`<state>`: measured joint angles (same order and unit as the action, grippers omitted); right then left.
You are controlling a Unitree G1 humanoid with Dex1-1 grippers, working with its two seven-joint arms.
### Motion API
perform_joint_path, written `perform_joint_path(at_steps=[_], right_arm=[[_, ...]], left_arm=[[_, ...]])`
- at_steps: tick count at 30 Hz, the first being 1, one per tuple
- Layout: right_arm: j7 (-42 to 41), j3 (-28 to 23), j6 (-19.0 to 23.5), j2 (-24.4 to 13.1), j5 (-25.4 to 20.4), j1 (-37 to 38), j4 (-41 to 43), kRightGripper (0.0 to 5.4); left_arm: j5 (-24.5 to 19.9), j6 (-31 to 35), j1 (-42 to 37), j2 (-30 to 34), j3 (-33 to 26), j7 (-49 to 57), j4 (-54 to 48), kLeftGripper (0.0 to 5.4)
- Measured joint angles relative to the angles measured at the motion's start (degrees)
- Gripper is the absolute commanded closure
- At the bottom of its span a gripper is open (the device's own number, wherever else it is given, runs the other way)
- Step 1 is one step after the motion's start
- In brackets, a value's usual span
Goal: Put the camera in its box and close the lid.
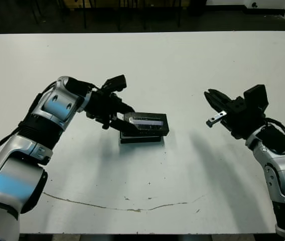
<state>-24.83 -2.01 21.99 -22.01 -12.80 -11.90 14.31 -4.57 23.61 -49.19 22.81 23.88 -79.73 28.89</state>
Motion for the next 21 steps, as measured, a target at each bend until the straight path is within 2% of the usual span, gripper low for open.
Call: perform_joint_path(at_steps=[21], right_arm=[[0.4, 0.4, 0.0, 0.0, 0.1, 0.8, 0.3, 5.4]], left_arm=[[3.6, 1.9, 0.5, 1.4, 2.6, -1.3, -2.6, 2.7]])
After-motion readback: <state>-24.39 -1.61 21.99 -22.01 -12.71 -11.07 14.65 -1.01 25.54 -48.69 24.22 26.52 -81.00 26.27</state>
